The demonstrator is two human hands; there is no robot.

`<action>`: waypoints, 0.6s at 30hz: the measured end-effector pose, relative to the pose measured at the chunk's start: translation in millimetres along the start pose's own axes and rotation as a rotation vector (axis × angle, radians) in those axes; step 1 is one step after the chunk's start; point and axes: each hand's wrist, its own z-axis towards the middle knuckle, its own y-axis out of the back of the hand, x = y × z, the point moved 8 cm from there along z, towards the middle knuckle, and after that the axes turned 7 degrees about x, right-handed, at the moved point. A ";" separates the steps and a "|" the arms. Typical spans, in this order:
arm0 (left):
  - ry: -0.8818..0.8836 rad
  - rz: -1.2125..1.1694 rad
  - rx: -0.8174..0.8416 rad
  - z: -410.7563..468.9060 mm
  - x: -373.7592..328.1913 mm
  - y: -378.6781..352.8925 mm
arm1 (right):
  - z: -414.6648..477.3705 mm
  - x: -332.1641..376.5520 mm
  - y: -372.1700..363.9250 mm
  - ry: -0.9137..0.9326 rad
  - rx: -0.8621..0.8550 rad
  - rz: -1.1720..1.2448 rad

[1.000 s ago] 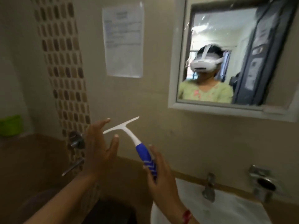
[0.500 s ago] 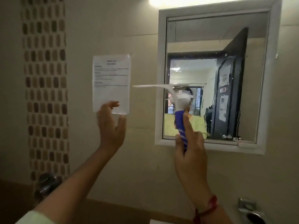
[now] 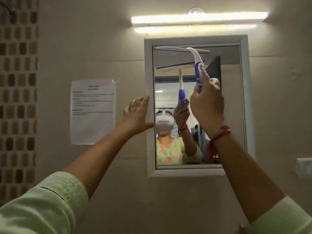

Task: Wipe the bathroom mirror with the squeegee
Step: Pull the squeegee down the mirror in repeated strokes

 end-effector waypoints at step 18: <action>-0.024 0.118 0.145 10.5 -8.4 -7.4 | 28.8 6.3 -63.6 0.026 -0.062 0.000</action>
